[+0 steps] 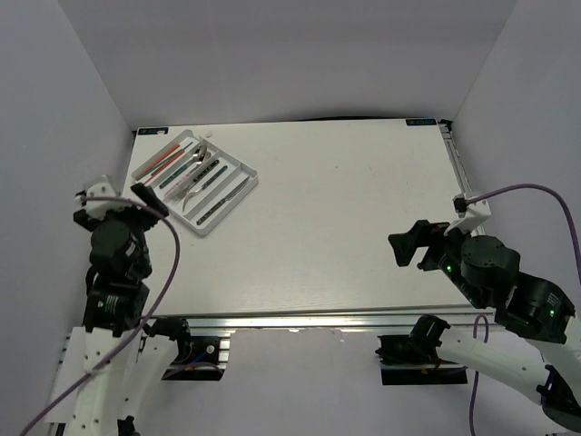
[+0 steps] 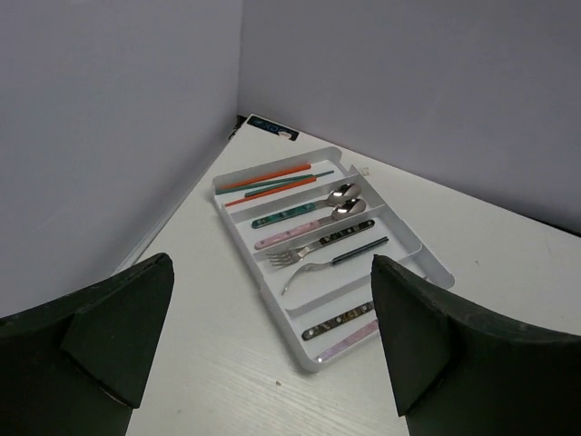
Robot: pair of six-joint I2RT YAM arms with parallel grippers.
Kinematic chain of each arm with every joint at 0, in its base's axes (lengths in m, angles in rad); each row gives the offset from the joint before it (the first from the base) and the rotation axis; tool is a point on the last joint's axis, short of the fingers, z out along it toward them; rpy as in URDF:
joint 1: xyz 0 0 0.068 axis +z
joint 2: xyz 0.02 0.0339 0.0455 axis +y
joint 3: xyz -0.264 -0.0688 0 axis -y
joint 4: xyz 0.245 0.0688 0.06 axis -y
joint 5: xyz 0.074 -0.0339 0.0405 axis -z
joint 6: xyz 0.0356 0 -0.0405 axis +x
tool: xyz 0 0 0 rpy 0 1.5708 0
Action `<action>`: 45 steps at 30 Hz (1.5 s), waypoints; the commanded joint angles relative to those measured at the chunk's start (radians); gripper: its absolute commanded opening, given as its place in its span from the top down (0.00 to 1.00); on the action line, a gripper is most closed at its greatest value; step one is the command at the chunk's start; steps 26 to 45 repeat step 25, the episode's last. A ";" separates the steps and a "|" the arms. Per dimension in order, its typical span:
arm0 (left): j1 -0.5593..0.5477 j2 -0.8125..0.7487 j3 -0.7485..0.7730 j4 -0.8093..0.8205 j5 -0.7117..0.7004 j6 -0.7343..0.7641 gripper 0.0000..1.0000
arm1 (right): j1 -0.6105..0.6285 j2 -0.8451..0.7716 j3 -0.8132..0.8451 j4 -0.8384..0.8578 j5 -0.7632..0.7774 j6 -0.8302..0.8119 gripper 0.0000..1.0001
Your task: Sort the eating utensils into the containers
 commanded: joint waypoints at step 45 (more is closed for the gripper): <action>-0.016 -0.287 -0.114 -0.261 -0.036 -0.265 0.02 | -0.001 0.225 0.025 0.063 0.172 -0.055 0.10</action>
